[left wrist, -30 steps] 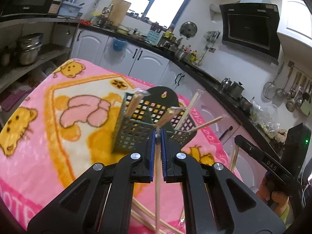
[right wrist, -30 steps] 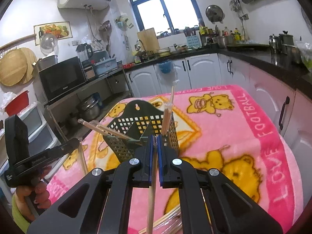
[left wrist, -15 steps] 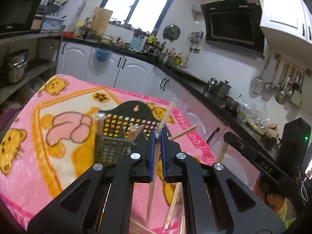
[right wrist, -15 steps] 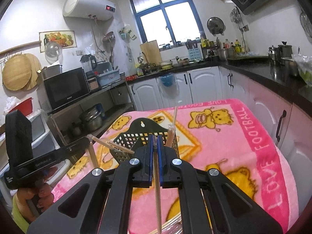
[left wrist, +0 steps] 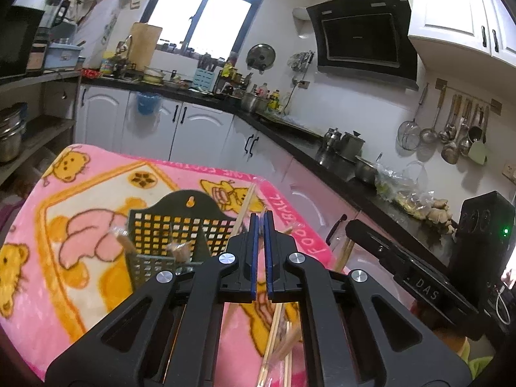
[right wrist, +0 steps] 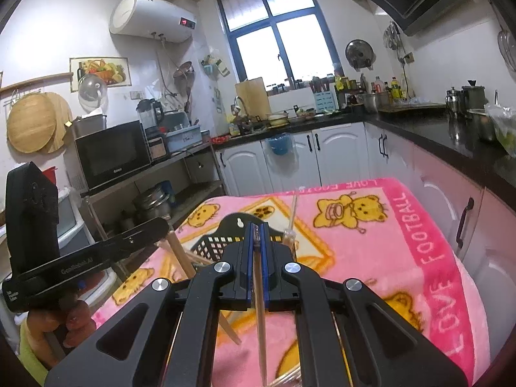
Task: Organize utensils
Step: 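Lift the held chopsticks with both tools and carry them toward the green caddy, then lower both held chopsticks into the caddy compartments and open both tools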
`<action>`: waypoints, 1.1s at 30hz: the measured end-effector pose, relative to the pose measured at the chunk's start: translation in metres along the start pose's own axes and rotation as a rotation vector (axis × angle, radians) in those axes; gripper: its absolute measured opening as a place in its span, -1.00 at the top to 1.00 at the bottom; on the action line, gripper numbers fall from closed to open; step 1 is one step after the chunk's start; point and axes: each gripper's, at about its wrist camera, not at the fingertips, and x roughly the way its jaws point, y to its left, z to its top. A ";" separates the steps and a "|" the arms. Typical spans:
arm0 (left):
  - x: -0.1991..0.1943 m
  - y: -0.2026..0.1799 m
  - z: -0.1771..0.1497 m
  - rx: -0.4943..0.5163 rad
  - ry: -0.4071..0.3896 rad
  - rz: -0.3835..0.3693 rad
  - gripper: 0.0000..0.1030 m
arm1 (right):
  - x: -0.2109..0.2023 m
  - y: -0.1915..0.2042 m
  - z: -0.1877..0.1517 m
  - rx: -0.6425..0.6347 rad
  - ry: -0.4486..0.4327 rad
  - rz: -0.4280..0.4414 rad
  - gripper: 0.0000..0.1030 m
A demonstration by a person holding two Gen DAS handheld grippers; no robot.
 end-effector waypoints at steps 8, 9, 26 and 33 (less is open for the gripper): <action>0.005 -0.009 0.016 0.025 -0.021 -0.031 0.98 | 0.002 0.000 0.014 0.000 -0.030 0.006 0.91; 0.005 -0.010 0.018 0.027 -0.024 -0.036 0.98 | 0.002 0.000 0.017 0.002 -0.034 0.009 0.91; -0.005 -0.017 0.078 0.074 -0.151 -0.036 0.98 | 0.010 0.014 0.057 -0.006 -0.125 0.028 0.91; -0.004 -0.005 0.096 0.065 -0.184 -0.014 0.98 | 0.016 0.022 0.080 -0.011 -0.190 0.036 0.91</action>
